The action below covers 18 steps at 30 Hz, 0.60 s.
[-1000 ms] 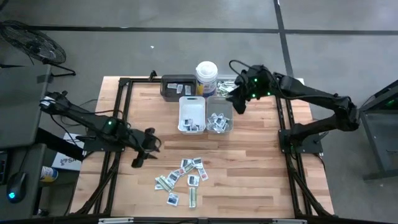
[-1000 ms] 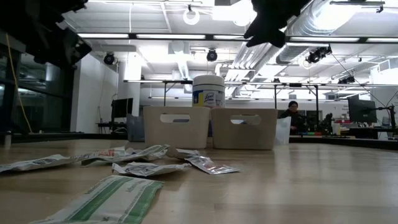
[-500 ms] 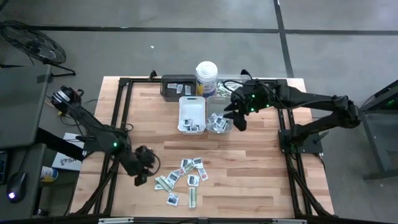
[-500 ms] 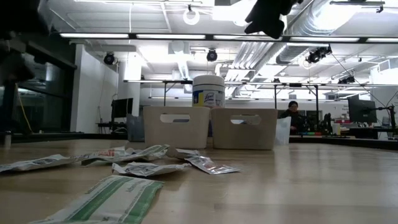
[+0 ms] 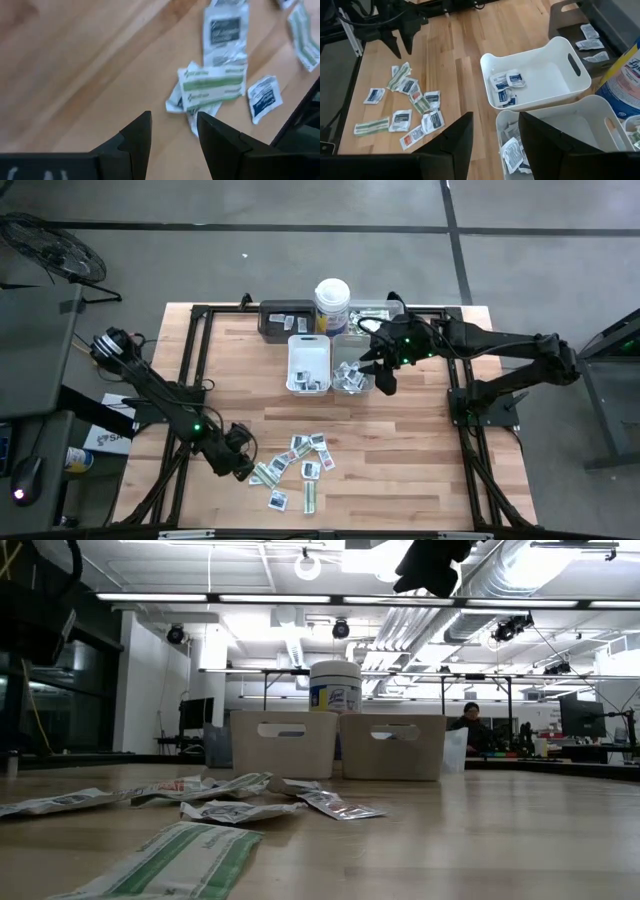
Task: Pick & Place First Aid Supplies
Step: Put the wipe into the gray bin
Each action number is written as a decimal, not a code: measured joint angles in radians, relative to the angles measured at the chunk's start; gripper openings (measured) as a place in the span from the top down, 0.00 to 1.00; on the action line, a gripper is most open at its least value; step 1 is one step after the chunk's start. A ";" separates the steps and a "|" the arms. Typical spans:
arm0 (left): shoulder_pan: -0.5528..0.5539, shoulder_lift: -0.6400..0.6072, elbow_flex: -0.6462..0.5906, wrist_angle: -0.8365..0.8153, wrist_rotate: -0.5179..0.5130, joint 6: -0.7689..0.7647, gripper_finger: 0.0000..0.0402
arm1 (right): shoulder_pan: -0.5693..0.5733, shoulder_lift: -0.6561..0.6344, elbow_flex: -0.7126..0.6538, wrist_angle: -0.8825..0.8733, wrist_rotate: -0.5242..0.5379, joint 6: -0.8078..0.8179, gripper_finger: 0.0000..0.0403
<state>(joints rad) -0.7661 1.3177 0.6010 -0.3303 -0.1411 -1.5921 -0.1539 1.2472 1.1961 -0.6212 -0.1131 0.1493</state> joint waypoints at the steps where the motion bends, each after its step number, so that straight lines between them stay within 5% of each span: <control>1: 0.000 0.010 0.000 0.010 0.016 -0.017 0.61 | 0.000 0.000 0.000 0.000 0.000 0.000 0.62; 18: 0.000 0.118 0.002 0.055 0.015 -0.145 0.61 | 0.000 0.000 0.000 0.001 -0.009 0.000 0.62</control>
<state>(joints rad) -0.7662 1.4354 0.6029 -0.2751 -0.1265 -1.7368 -0.1539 1.2476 1.1961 -0.6205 -0.1221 0.1490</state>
